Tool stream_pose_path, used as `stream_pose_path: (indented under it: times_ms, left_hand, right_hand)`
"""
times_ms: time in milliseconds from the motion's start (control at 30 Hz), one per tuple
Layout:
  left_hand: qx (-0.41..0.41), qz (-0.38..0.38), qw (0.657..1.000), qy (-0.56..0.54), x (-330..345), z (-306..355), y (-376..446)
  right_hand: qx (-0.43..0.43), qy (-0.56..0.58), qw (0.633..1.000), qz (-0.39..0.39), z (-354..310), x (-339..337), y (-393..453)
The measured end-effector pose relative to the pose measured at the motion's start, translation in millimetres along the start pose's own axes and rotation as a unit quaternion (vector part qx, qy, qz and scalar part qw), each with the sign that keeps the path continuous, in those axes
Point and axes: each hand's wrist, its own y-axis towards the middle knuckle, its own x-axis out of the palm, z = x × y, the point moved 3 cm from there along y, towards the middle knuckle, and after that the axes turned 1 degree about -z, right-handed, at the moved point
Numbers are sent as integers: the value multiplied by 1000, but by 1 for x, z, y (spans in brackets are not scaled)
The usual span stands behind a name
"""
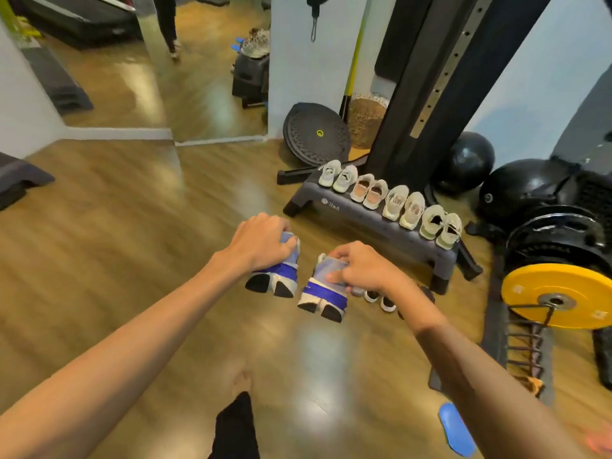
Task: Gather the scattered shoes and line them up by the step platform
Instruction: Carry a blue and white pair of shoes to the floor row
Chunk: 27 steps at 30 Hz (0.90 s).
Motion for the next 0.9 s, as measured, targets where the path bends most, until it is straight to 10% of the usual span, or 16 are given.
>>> stream_pose_path:
  times_ms: [267, 900]
  left_hand:
    - [26, -226, 973, -39, 52, -56, 191]
    - [17, -369, 918, 143, 380, -138, 480]
  right_hand:
    - [80, 48, 994, 56, 42, -58, 154]
    - [182, 89, 977, 73, 298, -5, 528]
